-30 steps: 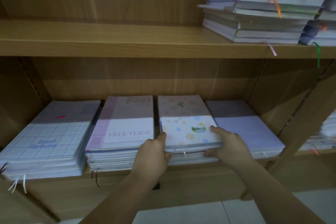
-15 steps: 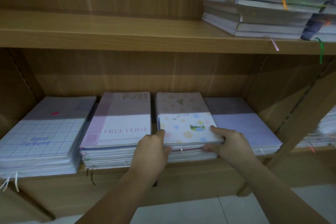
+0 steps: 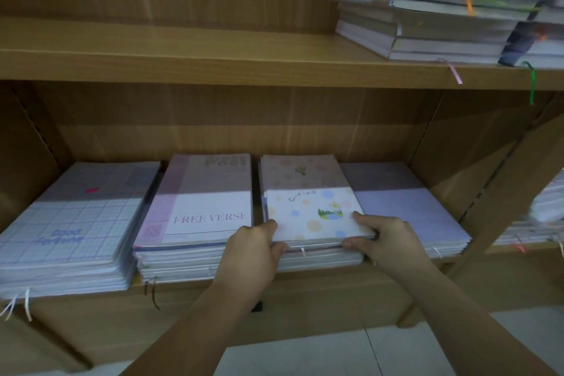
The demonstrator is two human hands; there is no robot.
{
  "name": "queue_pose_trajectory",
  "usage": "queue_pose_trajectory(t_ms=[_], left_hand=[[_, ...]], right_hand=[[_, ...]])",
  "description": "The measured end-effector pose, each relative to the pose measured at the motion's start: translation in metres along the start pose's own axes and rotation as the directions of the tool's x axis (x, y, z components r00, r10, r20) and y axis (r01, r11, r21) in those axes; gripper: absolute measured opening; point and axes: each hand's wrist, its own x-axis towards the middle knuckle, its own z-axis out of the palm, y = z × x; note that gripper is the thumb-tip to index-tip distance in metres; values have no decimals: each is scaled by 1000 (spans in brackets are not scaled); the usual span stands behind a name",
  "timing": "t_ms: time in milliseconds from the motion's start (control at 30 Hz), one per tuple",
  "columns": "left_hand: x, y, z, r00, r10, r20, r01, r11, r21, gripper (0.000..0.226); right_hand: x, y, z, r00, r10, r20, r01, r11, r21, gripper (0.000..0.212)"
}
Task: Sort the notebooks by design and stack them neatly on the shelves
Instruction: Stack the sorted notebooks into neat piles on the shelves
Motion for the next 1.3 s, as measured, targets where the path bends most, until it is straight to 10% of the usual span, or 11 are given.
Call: queue_pose_trajectory(t_ms=[400,733,1300], left_hand=[[-26,8,-45,994,65,-85,-72,994,-80,14],[-51,-98,-133,977,-167,-132,176,982,62,52],[-45,-143,-138,963,-266,-47,262,963,-68,33]], right_hand=[[-22,-38,-31,996,47,-82,-65,968,-243,62],[-38,-161,70,951,-276,139,285,958,-45,68],[-19,-172,112,974,-130,186,163,971,-175,81]])
